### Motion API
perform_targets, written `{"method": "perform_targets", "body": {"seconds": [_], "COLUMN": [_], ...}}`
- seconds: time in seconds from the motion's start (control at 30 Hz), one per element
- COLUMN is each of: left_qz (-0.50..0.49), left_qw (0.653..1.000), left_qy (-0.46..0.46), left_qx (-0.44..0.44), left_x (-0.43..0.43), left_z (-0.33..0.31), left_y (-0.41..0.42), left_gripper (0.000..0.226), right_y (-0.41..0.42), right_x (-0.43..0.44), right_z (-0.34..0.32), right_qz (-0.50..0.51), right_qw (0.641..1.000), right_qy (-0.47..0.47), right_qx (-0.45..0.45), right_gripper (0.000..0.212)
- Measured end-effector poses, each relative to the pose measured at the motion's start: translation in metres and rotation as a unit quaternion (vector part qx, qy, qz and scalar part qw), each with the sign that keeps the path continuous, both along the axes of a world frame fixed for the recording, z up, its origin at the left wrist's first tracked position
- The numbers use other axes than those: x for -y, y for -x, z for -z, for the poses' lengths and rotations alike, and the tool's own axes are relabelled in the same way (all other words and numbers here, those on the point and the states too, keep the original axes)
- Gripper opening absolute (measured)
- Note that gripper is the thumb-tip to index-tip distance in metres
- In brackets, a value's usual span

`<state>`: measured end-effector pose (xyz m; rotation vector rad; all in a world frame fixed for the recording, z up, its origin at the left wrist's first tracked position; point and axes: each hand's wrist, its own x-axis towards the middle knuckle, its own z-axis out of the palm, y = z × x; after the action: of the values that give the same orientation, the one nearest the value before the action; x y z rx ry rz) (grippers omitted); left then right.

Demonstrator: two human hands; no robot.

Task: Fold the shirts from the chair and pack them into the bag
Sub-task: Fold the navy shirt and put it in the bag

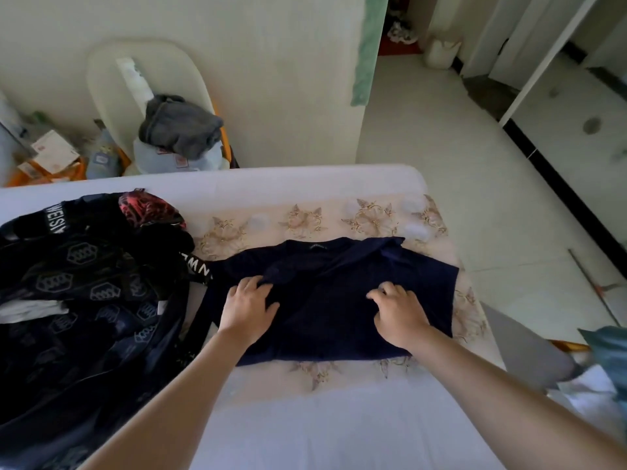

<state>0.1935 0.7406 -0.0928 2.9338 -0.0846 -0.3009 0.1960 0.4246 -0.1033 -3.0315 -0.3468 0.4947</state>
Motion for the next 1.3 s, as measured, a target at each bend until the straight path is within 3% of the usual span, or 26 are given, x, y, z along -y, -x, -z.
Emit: {"method": "perform_targets", "body": {"seconds": [0.13,0.27,0.37,0.43,0.53,0.6,0.67,0.7,0.77,0.87,0.97,1.03,1.13,1.23,1.3], "left_qz": [-0.009,0.006,-0.051,-0.102,-0.156,-0.225,-0.271,-0.258,-0.215,-0.219,-0.259,-0.296,-0.381,-0.366,-0.353], "left_qw": [0.988,0.991,0.984,0.977,0.973,0.949,0.919,0.919,0.939,0.958,0.96,0.947,0.9,0.911,0.908], "left_qy": [0.113,0.126,0.156,0.168,0.166,0.188,0.262,0.283,0.261,0.181,0.105,0.12,0.203,0.192,0.219], "left_qx": [0.107,0.044,-0.073,-0.079,0.034,0.115,0.114,0.098,0.066,0.046,-0.004,-0.035,-0.056,-0.005,0.048], "left_x": [0.001,-0.008,-0.024,-0.037,-0.052,-0.053,-0.042,-0.037,-0.031,-0.029,-0.026,-0.028,-0.036,-0.042,-0.04], "left_z": [-0.009,-0.035,-0.053,-0.057,-0.051,-0.043,-0.033,-0.026,-0.01,0.009,0.013,0.013,0.009,-0.001,-0.011], "left_y": [-0.021,-0.044,-0.064,-0.081,-0.102,-0.104,-0.089,-0.076,-0.04,0.014,0.054,0.07,0.079,0.084,0.086], "left_gripper": [0.013,0.016,0.019,0.018,0.031,0.044,0.046,0.046,0.044,0.04,0.04,0.043,0.034,0.01,0.01], "right_y": [-0.032,-0.072,-0.094,-0.103,-0.119,-0.131,-0.13,-0.124,-0.099,-0.047,0.01,0.043,0.069,0.07,0.067], "right_x": [-0.014,-0.038,-0.049,-0.053,-0.059,-0.064,-0.068,-0.07,-0.075,-0.082,-0.089,-0.089,-0.089,-0.088,-0.083], "right_z": [-0.003,-0.002,0.008,0.008,0.002,-0.007,-0.012,-0.014,-0.01,0.006,0.025,0.037,0.045,0.036,0.025], "right_qz": [0.006,-0.062,-0.094,-0.081,0.056,0.19,0.27,0.267,0.211,0.091,0.008,-0.04,-0.068,-0.051,-0.004], "right_qw": [0.996,0.995,0.995,0.996,0.982,0.939,0.896,0.893,0.914,0.958,0.962,0.966,0.972,0.979,0.984], "right_qy": [-0.053,-0.044,0.003,-0.018,-0.165,-0.275,-0.34,-0.352,-0.34,-0.262,-0.25,-0.233,-0.211,-0.188,-0.173], "right_qx": [0.078,0.067,0.037,0.04,0.073,0.08,0.092,0.09,0.06,0.076,0.112,0.102,0.072,0.065,0.049], "right_gripper": [0.061,0.077,0.059,0.033,0.012,0.017,0.03,0.039,0.054,0.056,0.052,0.052,0.058,0.063,0.067]}}
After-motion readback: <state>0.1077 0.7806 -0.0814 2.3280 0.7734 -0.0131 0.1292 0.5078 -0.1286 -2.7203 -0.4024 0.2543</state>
